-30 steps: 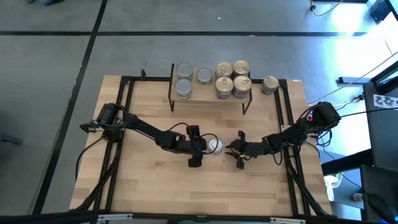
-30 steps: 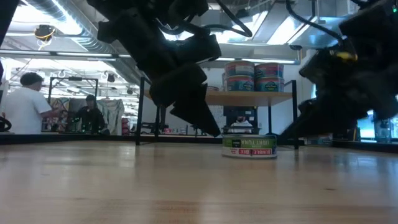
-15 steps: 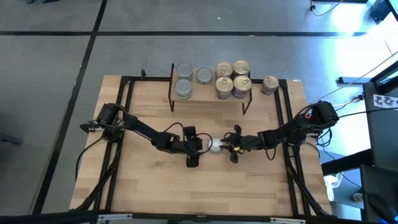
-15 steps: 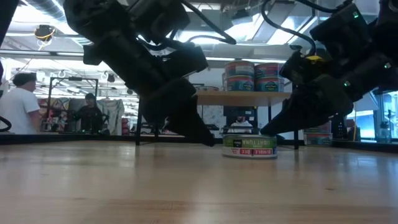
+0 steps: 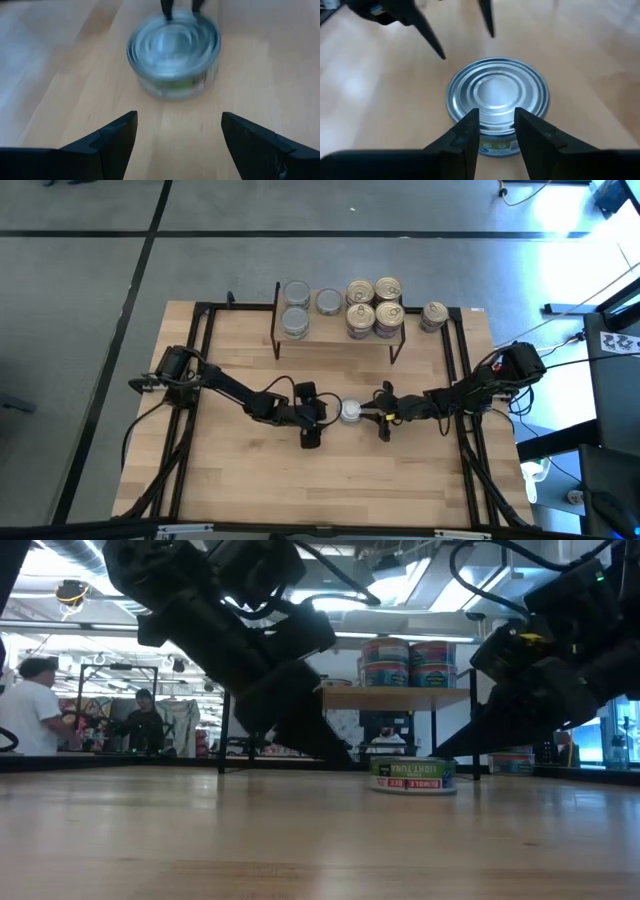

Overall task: Stack canned seafood by type on shelf
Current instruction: Stack the green white tuna can with the green white tuna can on the shelf

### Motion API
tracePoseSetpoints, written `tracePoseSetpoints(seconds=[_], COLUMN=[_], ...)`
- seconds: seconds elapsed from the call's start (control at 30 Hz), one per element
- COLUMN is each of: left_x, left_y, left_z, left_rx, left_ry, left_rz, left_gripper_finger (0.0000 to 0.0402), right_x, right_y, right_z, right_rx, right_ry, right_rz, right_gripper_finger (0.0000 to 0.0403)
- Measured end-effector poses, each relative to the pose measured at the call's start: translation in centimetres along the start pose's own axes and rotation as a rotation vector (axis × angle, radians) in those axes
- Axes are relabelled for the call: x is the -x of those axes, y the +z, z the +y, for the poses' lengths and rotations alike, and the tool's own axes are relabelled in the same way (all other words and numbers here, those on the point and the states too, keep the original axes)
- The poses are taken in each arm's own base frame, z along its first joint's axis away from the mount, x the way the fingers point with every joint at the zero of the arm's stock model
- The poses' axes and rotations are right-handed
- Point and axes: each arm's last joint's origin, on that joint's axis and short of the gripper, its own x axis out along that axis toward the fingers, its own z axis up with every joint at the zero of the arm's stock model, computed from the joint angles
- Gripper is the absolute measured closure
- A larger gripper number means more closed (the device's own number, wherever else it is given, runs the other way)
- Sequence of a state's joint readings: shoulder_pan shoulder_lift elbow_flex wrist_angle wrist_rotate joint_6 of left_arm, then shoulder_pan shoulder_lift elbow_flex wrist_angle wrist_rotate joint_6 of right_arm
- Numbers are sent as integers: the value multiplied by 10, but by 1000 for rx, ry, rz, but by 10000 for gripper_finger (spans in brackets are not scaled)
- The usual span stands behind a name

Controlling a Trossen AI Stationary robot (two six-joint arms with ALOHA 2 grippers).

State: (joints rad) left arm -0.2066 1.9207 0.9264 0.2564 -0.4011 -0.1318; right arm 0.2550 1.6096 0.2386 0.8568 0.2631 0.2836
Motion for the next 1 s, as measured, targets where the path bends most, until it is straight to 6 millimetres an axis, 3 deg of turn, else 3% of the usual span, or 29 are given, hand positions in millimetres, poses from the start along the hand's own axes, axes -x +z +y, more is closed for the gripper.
tracePoseSetpoints(seconds=[0.27,0.57,0.67,0.9,1.0], left_x=[-8,-13,-17,-29,-31], left_y=[1,1,1,-3,-4], left_z=[-4,4,7,5,4], left_rx=[29,97,112,113,95], left_ry=[-26,-47,-82,-87,-87], left_rz=[-63,-57,-74,-125,-135], left_gripper_finger=[116,116,116,116,116], right_x=[1,16,21,29,31], right_y=[7,12,13,29,32], right_z=[5,4,2,4,4], right_rx=[-11,-21,-13,7,49], right_ry=[105,130,104,117,92], right_rz=[-9,82,104,40,92], right_gripper_finger=[260,105,70,53,52])
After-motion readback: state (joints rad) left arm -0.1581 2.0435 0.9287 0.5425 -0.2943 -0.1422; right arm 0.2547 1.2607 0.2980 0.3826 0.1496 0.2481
